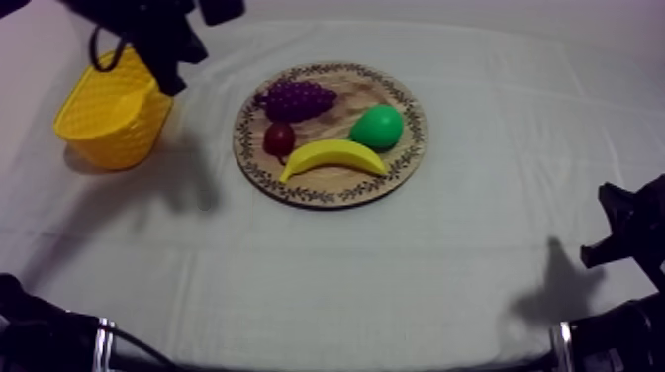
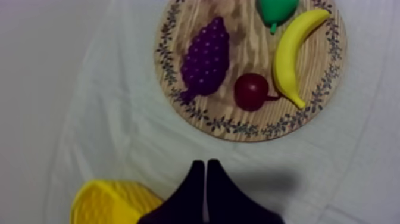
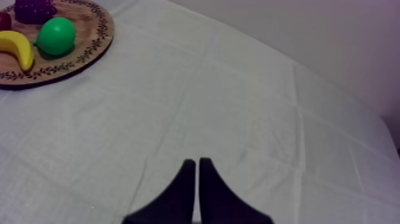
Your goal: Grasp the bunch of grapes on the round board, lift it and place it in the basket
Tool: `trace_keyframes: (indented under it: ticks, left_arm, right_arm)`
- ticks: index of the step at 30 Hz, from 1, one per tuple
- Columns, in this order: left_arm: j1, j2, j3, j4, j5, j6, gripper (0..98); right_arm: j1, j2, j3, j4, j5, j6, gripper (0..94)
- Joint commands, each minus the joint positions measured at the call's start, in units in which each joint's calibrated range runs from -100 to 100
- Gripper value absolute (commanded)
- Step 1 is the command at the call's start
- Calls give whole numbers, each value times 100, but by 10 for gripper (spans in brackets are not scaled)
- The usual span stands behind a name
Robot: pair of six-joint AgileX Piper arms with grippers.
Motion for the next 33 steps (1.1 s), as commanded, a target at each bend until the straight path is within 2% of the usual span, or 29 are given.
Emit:
trace_keyframes:
  ticks: [1, 7, 17, 21, 26, 33]
  left_arm:
    - [102, 739, -639, -15, 121, -79, 0]
    - [216, 1468, -1546, -24, 315, -237, 0]
    - [206, 2398, -2854, -1, 1003, -470, 0]
    - [218, 2596, -3191, 68, 1018, -467, 0]
    - [312, 2725, -3480, 164, 733, -320, 8]
    - [354, 2831, -3617, 73, 756, 99, 237]
  right_arm:
    - [1, 0, 0, -1, 2, -2, 3]
    - [1, 0, 0, -1, 2, -2, 3]
    - [1, 0, 0, -1, 2, -2, 3]
    - [1, 0, 0, -1, 2, -2, 3]
    - [1, 0, 0, -1, 2, -2, 3]
    - [1, 0, 0, -1, 2, -2, 3]
